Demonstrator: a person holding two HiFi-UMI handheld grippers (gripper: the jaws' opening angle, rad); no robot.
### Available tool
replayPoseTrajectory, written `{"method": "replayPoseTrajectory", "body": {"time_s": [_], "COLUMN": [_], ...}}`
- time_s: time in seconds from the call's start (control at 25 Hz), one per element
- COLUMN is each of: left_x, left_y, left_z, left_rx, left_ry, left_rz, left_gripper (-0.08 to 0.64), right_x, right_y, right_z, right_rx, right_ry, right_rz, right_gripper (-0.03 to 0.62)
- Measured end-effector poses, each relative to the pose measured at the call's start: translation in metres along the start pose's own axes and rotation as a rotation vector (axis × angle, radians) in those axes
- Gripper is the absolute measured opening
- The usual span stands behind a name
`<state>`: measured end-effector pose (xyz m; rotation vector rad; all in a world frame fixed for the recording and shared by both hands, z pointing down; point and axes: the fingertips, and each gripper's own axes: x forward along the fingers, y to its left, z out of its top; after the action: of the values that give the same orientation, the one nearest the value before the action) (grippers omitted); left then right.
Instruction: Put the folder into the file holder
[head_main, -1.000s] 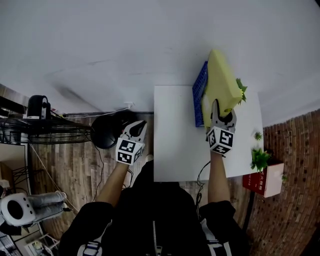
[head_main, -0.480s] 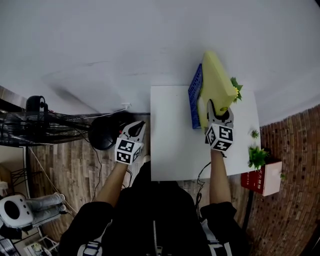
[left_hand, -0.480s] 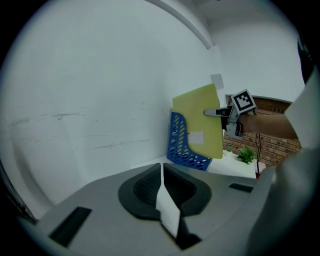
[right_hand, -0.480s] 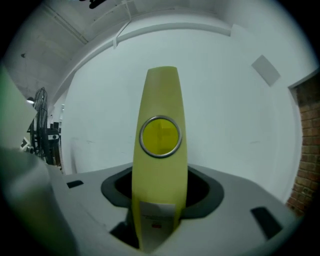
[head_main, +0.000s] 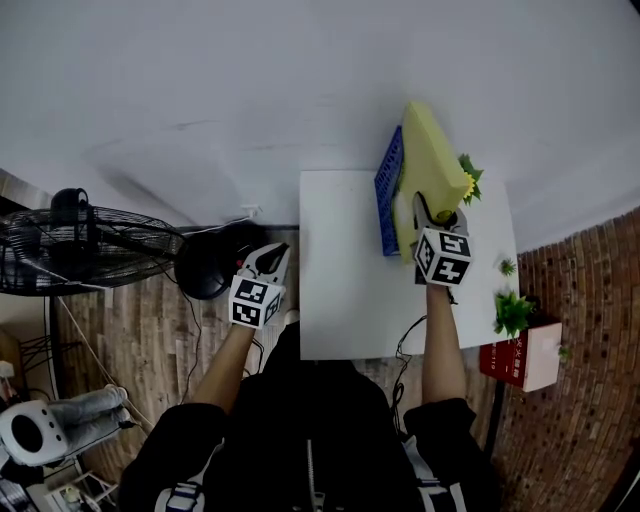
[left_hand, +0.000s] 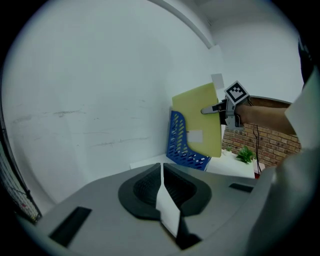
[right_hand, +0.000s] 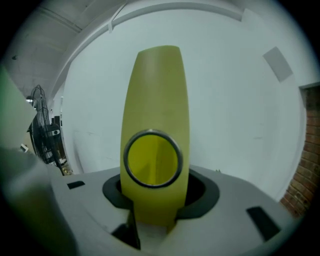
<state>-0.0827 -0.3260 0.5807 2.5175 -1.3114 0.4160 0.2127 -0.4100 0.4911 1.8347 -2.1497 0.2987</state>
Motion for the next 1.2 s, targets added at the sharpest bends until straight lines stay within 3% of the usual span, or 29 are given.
{"method": "replayPoseTrajectory", "body": {"time_s": [0.16, 0.32, 0.68, 1.2], "left_x": [-0.001, -0.002, -0.004, -0.008], "left_y": [0.001, 0.002, 0.006, 0.012], "left_z": [0.001, 0.001, -0.001, -0.003], "left_rx": [-0.002, -0.001, -0.001, -0.009], "left_ry": [-0.001, -0.005, -0.005, -0.001], "left_rz": [0.002, 0.004, 0.009, 0.026], "left_gripper": [0.035, 0.035, 0.035, 0.035], "right_x": [-0.003, -0.012, -0.025, -0.014], "right_y": [-0.006, -0.008, -0.004, -0.011], "right_z": [0.003, 0.008, 0.031, 0.002], "right_rx": [0.020, -0.026, -0.033, -0.004], "right_ry": [-0.041, -0.121, -0.334, -0.395], "right_rz": [-0.033, -0.075, -0.072, -0.052], "right_gripper": [0.160, 0.152, 0.152, 0.153]}}
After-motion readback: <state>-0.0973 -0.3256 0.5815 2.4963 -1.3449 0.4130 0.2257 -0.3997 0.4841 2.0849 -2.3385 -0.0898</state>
